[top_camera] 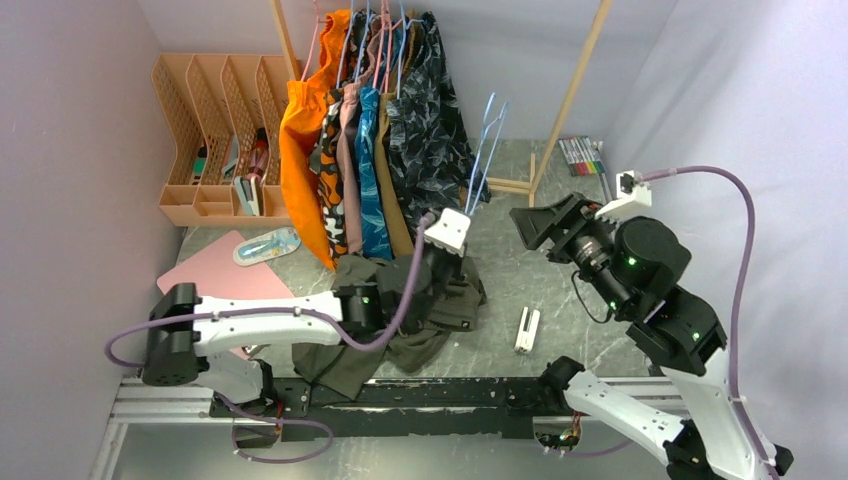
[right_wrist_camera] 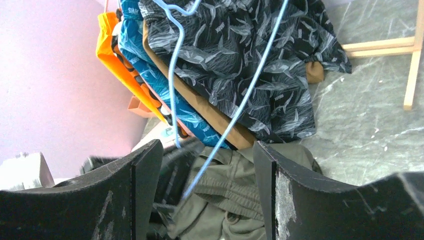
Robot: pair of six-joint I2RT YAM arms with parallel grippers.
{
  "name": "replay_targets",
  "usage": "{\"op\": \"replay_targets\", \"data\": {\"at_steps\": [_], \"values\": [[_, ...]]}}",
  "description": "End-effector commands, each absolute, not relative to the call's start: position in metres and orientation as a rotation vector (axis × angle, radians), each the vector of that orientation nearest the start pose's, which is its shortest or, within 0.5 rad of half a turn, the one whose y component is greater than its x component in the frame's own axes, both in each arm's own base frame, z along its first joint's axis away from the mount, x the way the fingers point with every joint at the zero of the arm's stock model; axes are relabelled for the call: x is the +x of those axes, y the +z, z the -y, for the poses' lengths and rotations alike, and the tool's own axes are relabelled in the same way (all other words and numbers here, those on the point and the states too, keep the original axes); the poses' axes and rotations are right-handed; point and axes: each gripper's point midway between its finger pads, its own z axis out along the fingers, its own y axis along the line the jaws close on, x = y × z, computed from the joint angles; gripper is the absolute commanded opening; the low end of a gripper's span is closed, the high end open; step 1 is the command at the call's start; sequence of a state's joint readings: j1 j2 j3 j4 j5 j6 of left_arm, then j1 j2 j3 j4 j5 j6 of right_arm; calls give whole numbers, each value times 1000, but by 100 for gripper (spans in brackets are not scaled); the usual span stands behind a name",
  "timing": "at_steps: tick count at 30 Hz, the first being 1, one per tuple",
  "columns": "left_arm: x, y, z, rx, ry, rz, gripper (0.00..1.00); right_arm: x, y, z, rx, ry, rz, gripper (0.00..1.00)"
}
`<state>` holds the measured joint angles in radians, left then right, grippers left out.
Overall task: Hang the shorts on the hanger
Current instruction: Pick up the hanger from the clothesline.
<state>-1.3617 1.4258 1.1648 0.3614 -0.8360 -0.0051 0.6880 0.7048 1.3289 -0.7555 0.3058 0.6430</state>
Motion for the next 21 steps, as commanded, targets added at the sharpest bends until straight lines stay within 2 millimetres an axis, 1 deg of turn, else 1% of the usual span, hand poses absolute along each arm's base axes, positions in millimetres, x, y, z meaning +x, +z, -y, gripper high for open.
{"op": "replay_targets", "data": {"at_steps": [1, 3, 5, 8, 13, 15, 17, 19, 21], "values": [[214, 359, 386, 178, -415, -1452, 7, 205, 408, -132, 255, 755, -1764, 70], [213, 351, 393, 189, -431, -1464, 7, 209, 406, -141, 244, 778, -1781, 71], [211, 345, 399, 197, -443, -1484, 7, 213, 408, -146, 250, 791, -1782, 71], [207, 341, 405, 211, -463, -1488, 7, 223, 406, -148, 282, 766, -1790, 71], [207, 338, 407, 218, -441, -1497, 7, 236, 405, -154, 318, 743, -1802, 68], [207, 335, 408, 216, -443, -1506, 7, 240, 410, -158, 317, 754, -1797, 67], [205, 331, 409, 218, -447, -1514, 7, 243, 414, -166, 297, 781, -1798, 67], [204, 329, 410, 219, -450, -1522, 7, 247, 411, -173, 285, 780, -1816, 66], [201, 328, 411, 220, -458, -1527, 7, 253, 403, -177, 282, 760, -1845, 66]]}}
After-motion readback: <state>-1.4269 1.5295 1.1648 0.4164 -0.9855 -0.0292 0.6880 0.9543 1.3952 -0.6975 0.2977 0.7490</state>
